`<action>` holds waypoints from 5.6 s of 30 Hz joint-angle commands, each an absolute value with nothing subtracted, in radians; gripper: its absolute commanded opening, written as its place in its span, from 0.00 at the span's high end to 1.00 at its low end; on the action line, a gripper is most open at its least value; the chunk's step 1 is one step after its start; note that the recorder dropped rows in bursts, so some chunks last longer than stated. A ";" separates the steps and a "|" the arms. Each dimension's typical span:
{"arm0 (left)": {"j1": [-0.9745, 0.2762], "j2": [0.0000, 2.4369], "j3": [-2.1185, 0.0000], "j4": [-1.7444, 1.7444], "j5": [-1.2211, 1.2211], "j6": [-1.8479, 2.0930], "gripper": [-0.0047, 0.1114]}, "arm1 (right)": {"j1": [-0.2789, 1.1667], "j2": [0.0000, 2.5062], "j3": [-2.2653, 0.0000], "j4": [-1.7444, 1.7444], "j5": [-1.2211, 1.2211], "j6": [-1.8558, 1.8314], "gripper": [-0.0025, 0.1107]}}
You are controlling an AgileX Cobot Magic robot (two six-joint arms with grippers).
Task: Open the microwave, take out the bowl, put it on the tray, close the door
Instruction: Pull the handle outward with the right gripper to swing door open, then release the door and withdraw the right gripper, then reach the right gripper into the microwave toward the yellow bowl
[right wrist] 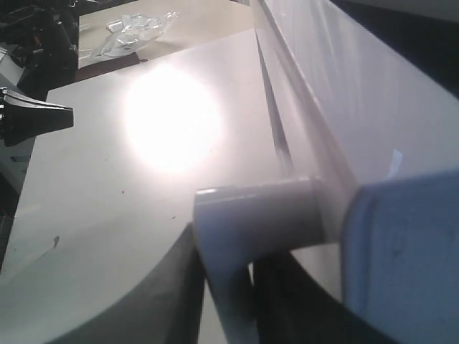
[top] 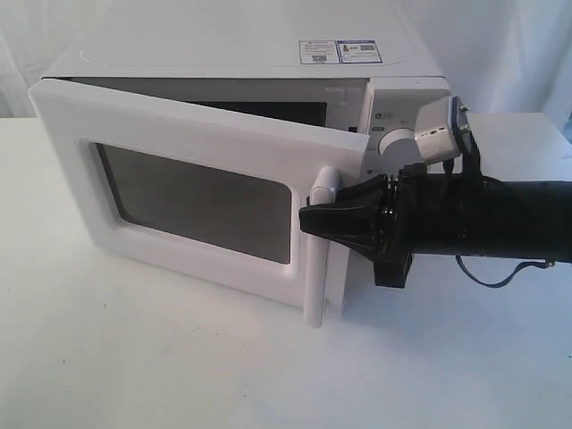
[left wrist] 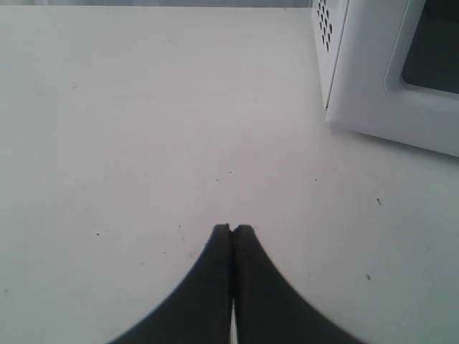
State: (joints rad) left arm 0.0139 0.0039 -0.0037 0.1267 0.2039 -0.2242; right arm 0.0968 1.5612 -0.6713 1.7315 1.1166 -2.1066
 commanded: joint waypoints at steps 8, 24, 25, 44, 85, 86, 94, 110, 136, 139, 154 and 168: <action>0.017 0.000 0.000 0.127 0.202 -0.228 0.96 | 0.136 1.560 -0.649 1.603 1.221 -2.085 0.55; 0.017 0.000 0.000 0.127 0.202 -0.228 0.96 | 0.113 1.209 -0.649 1.317 0.732 -1.701 0.58; 0.017 0.000 0.000 0.127 0.202 -0.228 0.96 | 0.113 1.200 -0.649 1.315 0.693 -1.683 0.60; 0.017 0.000 0.000 0.127 0.202 -0.228 0.96 | 0.113 1.410 -0.737 1.744 0.541 -2.090 0.98; 0.017 0.000 0.000 0.127 0.202 -0.228 0.96 | 0.443 1.440 -0.744 1.580 0.832 -1.980 0.98; 0.017 0.000 0.000 0.127 0.202 -0.228 0.96 | 0.451 1.440 -0.744 1.582 0.776 -1.983 0.98; 0.017 0.000 0.000 0.127 0.202 -0.228 0.96 | 0.505 1.453 -0.774 1.580 0.452 -2.064 0.97; 0.017 0.000 0.000 0.127 0.202 -0.228 0.96 | 0.613 1.737 -1.094 1.302 0.202 -2.141 0.65; 0.017 0.000 0.000 0.127 0.202 -0.228 0.96 | 0.680 1.758 -1.055 0.781 0.650 -0.841 0.72; 0.017 0.000 0.000 0.127 0.202 -0.228 0.96 | 0.688 1.758 -1.055 0.662 0.656 -0.825 0.71; 0.017 0.000 0.000 0.127 0.202 -0.228 0.96 | 0.831 1.758 -1.055 -0.194 0.317 -0.316 0.67; 0.017 0.000 0.000 0.127 0.202 -0.228 0.96 | 0.767 1.770 -1.137 -0.448 0.324 -0.104 0.67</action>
State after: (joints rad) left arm 0.0139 0.0039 -0.0037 0.1303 0.2039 -0.2242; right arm 0.7904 1.7603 -1.1015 -0.4306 0.3122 -0.1291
